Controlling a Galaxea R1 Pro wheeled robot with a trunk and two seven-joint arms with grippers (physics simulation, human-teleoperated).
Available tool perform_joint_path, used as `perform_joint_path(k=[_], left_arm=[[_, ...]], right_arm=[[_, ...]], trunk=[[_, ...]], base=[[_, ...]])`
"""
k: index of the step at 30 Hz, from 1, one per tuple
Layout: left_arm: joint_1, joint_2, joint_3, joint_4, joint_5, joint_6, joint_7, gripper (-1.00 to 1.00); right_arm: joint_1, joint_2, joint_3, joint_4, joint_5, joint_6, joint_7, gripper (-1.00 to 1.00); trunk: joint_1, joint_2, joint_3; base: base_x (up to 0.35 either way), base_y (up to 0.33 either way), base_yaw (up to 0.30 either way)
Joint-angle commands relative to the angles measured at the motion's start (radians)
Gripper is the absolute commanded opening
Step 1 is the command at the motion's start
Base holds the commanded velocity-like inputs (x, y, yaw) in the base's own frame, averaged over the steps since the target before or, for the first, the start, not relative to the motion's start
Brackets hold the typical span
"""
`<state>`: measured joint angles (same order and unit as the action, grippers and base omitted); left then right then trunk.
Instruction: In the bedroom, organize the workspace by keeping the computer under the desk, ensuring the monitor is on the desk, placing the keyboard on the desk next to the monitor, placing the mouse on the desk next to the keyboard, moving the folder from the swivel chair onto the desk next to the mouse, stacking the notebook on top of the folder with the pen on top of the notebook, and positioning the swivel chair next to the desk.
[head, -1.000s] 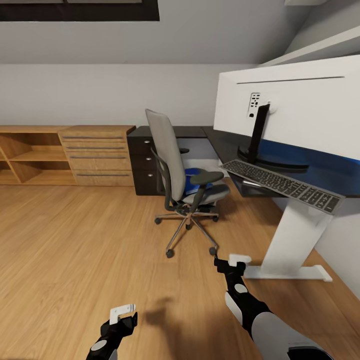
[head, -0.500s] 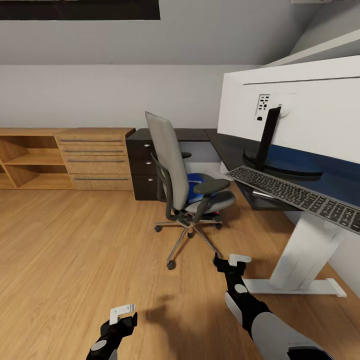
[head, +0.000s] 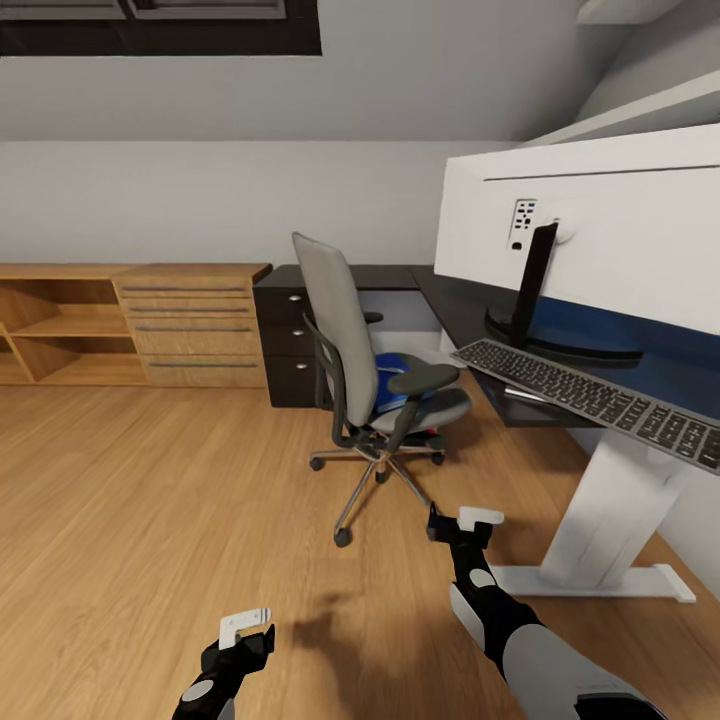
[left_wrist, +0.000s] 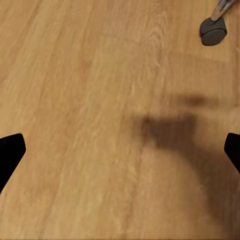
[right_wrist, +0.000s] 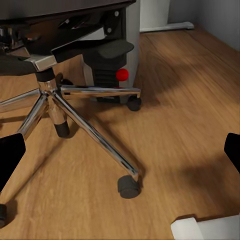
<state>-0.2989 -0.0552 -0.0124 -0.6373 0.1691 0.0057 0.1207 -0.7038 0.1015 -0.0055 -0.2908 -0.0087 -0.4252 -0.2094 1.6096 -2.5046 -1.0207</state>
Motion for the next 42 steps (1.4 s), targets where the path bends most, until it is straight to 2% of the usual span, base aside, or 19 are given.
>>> perform_joint_path(k=[1,17,42], left_arm=[[0.0,0.0,-0.001,-0.001,0.009,0.001,0.004,1.0],[0.0,-0.001,-0.001,-0.001,0.009,0.0,0.004,1.0],[0.0,-0.001,-0.001,-0.001,0.009,0.0,0.004,1.0]], right_arm=[[-0.001,0.0,0.0,0.001,-0.001,-0.004,-0.002,1.0],[0.0,0.0,-0.001,0.001,-0.001,-0.004,-0.002,1.0],[0.0,0.0,-0.001,-0.001,-0.001,-0.004,-0.001,1.0]], trunk=[[0.0,0.0,0.001],[0.0,0.0,0.023],[0.0,0.0,0.025]], base=[[0.001,0.001,0.0],[0.0,0.0,0.0],[0.0,0.0,0.0]])
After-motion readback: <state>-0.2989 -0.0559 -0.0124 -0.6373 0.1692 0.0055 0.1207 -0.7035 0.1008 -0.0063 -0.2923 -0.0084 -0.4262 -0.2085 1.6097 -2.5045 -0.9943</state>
